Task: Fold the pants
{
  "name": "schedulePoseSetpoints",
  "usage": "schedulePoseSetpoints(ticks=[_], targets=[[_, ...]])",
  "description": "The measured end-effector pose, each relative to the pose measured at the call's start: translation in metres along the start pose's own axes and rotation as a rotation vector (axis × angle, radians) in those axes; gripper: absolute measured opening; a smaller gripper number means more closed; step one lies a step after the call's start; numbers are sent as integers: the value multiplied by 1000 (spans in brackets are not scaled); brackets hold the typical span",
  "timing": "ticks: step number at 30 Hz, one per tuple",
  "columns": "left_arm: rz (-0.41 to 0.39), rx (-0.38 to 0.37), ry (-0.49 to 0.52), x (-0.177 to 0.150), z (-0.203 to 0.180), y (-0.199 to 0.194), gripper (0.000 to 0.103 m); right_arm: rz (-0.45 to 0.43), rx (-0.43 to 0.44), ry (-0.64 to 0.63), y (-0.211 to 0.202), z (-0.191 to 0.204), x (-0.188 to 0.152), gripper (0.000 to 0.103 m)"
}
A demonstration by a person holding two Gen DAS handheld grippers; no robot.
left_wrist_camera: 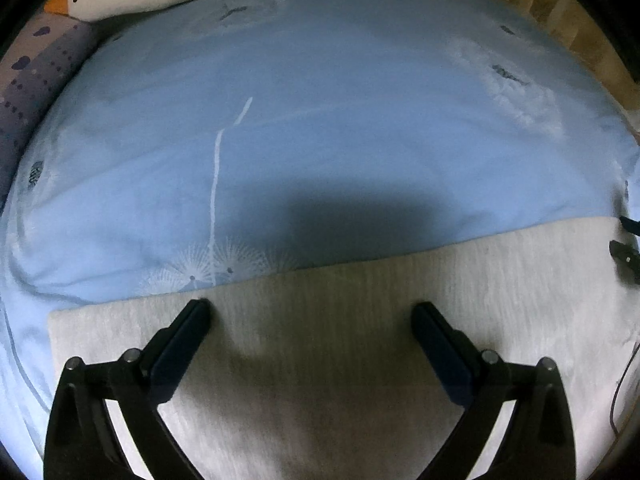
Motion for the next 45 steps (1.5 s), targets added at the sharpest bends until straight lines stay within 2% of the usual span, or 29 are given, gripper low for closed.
schedulePoseSetpoints(ticks=[1,3,4,5,6,7,8,9,10,11,12,15,19,27,34,45], targets=[[-3,2,-6,1,-2,-1,100,7,-1,4,-1,2,0,100],[-13,-8,-12,-2,-8,-6,90,12,7,0,-6,6,-1,87],[-19,-13,-12,-4,-10,-9,80,9,13,-12,-9,9,-1,81],[-26,-19,-14,-6,-12,-12,64,5,17,-27,-13,13,-2,69],[-32,-25,-17,-15,-16,-12,56,3,18,-40,-15,17,-3,56],[-36,-27,-22,-17,-17,-15,40,3,19,-51,-17,20,-4,48],[-40,-32,-29,-19,-17,-18,24,7,27,-58,-20,24,-6,36],[-40,-39,-33,-19,-16,-20,16,12,36,-58,-22,27,-8,27],[-40,-52,-42,-19,-14,-20,8,17,44,-59,-23,30,-10,23],[-40,-58,-55,-20,-13,-21,6,19,49,-64,-24,33,-12,18],[-41,-61,-63,-21,-11,-23,5,18,50,-66,-25,35,-13,14],[-54,-78,-79,-19,-11,-34,3,5,66,-59,-35,36,-18,11],[-96,-97,-79,-20,-5,-60,3,-59,81,-53,-64,30,-33,11],[-198,-107,-89,-37,5,-123,3,-184,112,-65,-130,12,-36,11],[-263,-107,-68,-75,6,-176,3,-229,104,-127,-161,24,-47,11],[-304,-105,-53,-148,-8,-219,3,-261,70,-193,-197,40,-111,11]])
Point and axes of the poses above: each gripper's, at about its wrist camera, not at the fingertips, and y roughly the way its jaws point, z to its left, x to its top, the point moved 2 cm from there along y, roughly the way its jaws point, and after that the axes turned 5 degrees about z, right-handed, at the moved point
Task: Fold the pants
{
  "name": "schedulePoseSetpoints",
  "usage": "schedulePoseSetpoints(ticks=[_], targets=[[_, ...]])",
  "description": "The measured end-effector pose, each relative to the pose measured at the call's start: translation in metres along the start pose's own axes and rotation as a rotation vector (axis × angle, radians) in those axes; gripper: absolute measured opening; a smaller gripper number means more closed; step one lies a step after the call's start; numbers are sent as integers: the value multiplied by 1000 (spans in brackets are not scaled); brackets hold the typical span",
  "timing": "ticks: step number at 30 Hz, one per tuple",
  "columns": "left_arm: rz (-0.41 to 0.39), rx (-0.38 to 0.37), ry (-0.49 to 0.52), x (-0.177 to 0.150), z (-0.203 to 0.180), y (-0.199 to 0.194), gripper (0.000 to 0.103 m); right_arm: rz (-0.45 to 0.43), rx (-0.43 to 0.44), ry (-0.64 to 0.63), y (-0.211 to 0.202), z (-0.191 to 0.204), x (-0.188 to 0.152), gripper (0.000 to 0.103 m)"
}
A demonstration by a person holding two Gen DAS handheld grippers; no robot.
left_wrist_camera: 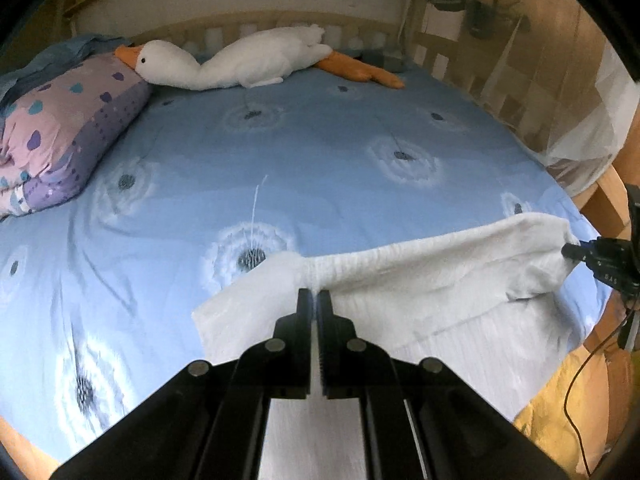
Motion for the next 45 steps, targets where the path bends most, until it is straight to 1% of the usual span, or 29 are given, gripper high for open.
schedulePoseSetpoints(ticks=[4,8,15,17,20,24,27,29,30,32,34,36,38,39,40,41,43,45], targets=[[-2,-14,-17,-23,-2,-11,3,7,-5,-21,-11,11,-22,11],[15,-13,-24,-50,-6,-16,3,27,-12,-46,-16,22,-45,11],[52,-20,-45,-93,-9,-13,2,60,-15,-50,-15,33,-79,11],[75,-35,-58,-106,-10,-10,3,73,-10,-50,-13,35,-87,11],[102,-28,-73,-124,-11,-3,3,95,-3,-55,-7,42,-96,11],[161,-41,-106,-147,-12,12,3,159,9,-56,5,47,-109,11],[208,-14,-124,-162,-13,23,3,234,-11,-64,19,49,-120,12],[232,-14,-144,-170,-13,28,3,276,-30,-63,28,48,-127,15],[246,-17,-156,-173,-13,29,3,295,-26,-57,32,47,-130,16],[279,-36,-190,-179,-10,32,6,308,-12,-43,33,45,-134,17],[286,-58,-215,-185,-9,29,9,309,-5,-43,28,43,-137,20],[274,-77,-227,-186,-9,23,14,306,-8,-41,18,37,-140,25],[246,-96,-242,-186,-7,14,23,299,-5,-18,8,29,-143,27],[236,-101,-249,-186,-7,11,26,295,10,7,2,23,-144,28],[225,-108,-259,-183,-7,7,30,292,22,32,-3,18,-144,30],[213,-118,-270,-181,-8,4,32,286,29,70,-11,9,-144,33],[197,-138,-285,-176,-8,1,33,269,33,120,-19,-2,-144,34],[195,-142,-289,-172,-9,1,34,238,43,190,-27,-17,-143,34]])
Point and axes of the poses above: each gripper's, at about its wrist camera, not at the fingertips, and y roughly the way its jaws point, z to its left, x to its top, the point moved 2 cm from there along y, roughly the way its jaws point, and after that the axes turned 5 degrees about z, right-handed, at the moved point
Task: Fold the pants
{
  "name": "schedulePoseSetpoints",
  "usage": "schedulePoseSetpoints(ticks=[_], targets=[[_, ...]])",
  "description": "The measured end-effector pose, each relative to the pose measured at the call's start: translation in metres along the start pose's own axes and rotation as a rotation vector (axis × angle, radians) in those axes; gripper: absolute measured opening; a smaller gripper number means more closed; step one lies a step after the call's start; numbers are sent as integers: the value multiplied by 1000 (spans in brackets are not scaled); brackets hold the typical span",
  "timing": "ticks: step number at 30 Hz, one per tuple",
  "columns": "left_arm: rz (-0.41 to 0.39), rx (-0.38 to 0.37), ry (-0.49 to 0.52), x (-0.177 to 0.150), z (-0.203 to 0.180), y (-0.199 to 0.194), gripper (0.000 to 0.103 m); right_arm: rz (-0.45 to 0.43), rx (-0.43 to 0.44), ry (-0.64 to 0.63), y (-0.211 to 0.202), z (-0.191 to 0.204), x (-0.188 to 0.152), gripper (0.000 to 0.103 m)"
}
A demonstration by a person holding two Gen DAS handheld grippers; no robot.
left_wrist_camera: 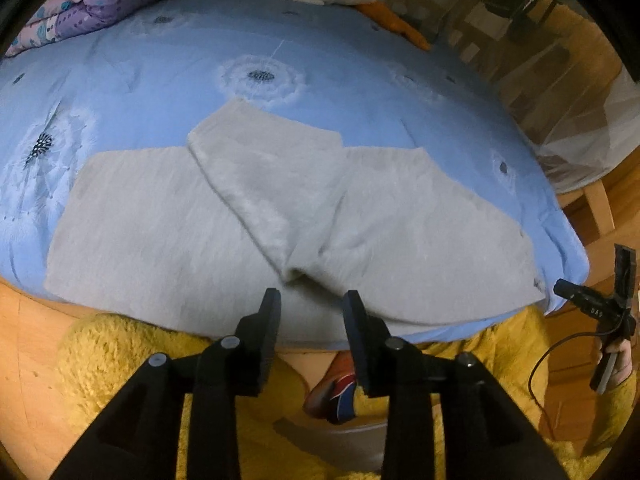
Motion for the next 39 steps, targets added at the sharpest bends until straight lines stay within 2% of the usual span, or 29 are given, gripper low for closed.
schedulePoseSetpoints(ticks=[5,9,15,21,25,27,28,29,31,34,37,39], targets=[[29,9,-13,8,-6,11,34,-21,32,123,3,-21,11,34],[39,9,-48,10,-6,20,34,69,109,225,27,-28,14,34],[61,27,-50,14,-8,31,34,102,163,335,39,-40,9,34],[71,35,-65,14,-8,38,34,169,261,423,54,-42,11,34],[71,37,-71,14,-8,42,34,184,244,430,58,-37,14,34],[64,29,-70,14,-8,43,31,169,222,420,53,-34,18,21],[54,14,-71,14,-8,42,11,157,204,400,49,-32,21,21],[46,-9,-76,15,-7,41,3,133,184,373,42,-30,26,20],[23,-13,-75,15,-10,36,3,80,142,321,27,-27,37,19],[3,21,-25,11,-18,30,3,-16,69,224,2,-19,52,19],[32,33,-8,2,-21,38,3,-38,-13,145,1,-16,55,19],[59,42,-14,-4,-19,47,3,-7,-55,113,17,-17,48,19]])
Point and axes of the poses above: each gripper's, at about its wrist camera, not at the fingertips, and y roughly the way its jaws point, z to its left, x to its top, the point moved 2 cm from there along y, roughly the way its jaws point, and after that the axes turned 5 degrees about z, right-handed, at the moved point
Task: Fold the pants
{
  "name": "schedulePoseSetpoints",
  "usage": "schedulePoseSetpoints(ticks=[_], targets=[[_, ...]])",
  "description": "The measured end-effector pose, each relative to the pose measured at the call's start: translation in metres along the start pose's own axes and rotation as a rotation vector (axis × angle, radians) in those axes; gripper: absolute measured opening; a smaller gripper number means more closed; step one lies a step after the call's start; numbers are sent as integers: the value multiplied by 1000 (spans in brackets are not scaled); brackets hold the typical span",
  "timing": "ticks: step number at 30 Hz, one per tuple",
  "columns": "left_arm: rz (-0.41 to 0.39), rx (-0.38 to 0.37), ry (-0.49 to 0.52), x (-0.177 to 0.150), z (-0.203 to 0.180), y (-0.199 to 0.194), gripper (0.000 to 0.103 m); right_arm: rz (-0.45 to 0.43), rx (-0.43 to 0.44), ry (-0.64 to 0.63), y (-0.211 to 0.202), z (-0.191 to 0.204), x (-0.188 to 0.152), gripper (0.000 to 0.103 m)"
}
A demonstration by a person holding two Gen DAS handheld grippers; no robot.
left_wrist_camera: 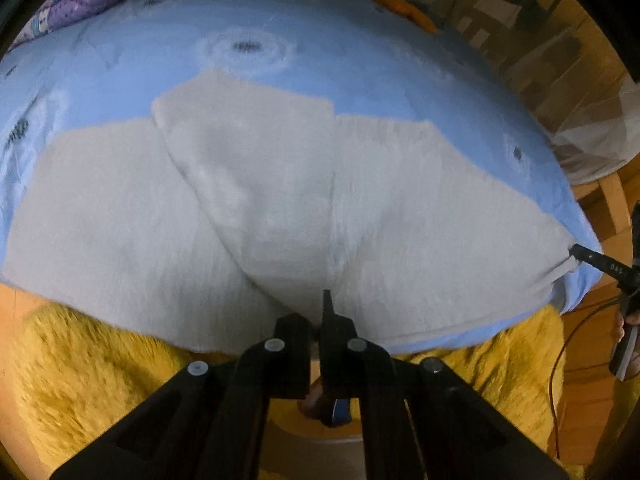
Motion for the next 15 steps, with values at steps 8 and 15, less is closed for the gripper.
schedulePoseSetpoints(ticks=[8,15], targets=[[11,50,19,-1,-1,-4,12,70,-4,26,48,-13,-23,21],[-53,143,99,9,-13,-38,45,11,-39,36,12,-22,-21,27]])
Point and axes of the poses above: each gripper's, at about its wrist camera, not at the fingertips, and y roughly the way its jaws point, z to its left, x to its top, the point moved 2 cm from there along y, roughly the way its jaws point, and after that the axes turned 5 degrees about z, right-handed, at the moved point
